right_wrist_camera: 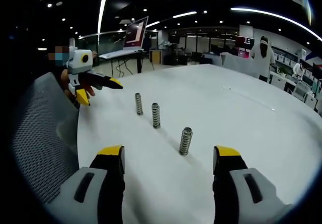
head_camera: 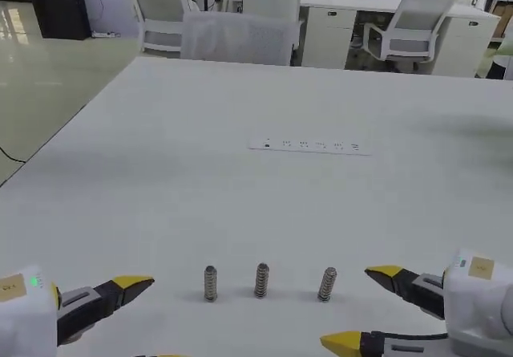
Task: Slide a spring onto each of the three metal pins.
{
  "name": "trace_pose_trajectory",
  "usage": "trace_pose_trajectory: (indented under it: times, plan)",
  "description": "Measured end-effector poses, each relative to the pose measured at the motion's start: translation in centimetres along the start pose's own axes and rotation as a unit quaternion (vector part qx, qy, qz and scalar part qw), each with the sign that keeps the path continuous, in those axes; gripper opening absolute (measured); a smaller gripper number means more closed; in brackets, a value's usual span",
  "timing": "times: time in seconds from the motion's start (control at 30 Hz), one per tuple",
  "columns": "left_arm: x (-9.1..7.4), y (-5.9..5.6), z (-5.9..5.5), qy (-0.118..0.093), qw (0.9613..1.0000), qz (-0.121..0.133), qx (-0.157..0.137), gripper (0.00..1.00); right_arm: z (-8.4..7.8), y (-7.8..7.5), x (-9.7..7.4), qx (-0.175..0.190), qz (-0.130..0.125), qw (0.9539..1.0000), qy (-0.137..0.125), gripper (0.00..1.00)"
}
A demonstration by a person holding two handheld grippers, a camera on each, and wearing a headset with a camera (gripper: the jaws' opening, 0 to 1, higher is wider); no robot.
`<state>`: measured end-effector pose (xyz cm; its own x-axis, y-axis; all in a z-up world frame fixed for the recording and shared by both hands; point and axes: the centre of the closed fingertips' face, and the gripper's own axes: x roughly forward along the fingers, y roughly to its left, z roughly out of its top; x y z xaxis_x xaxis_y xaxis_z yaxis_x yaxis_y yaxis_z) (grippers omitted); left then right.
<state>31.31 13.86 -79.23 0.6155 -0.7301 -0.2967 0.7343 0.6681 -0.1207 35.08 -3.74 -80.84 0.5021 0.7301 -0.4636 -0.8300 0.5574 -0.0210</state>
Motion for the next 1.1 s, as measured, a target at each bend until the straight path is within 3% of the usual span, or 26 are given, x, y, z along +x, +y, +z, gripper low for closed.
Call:
trace_pose_trajectory:
  times: [0.4, 1.1]
  plan:
    - [0.13, -0.24, -0.07, 0.003, 1.0000, -0.003, -0.003, 0.79, 0.14, 0.17, 0.12, -0.003, 0.000, 1.0000, -0.002, 0.78]
    - [0.29, -0.33, -0.45, 0.013, 0.9999, -0.003, -0.007, 0.84, -0.19, 0.36, 0.26, -0.007, 0.006, 0.9999, 0.008, 0.79]
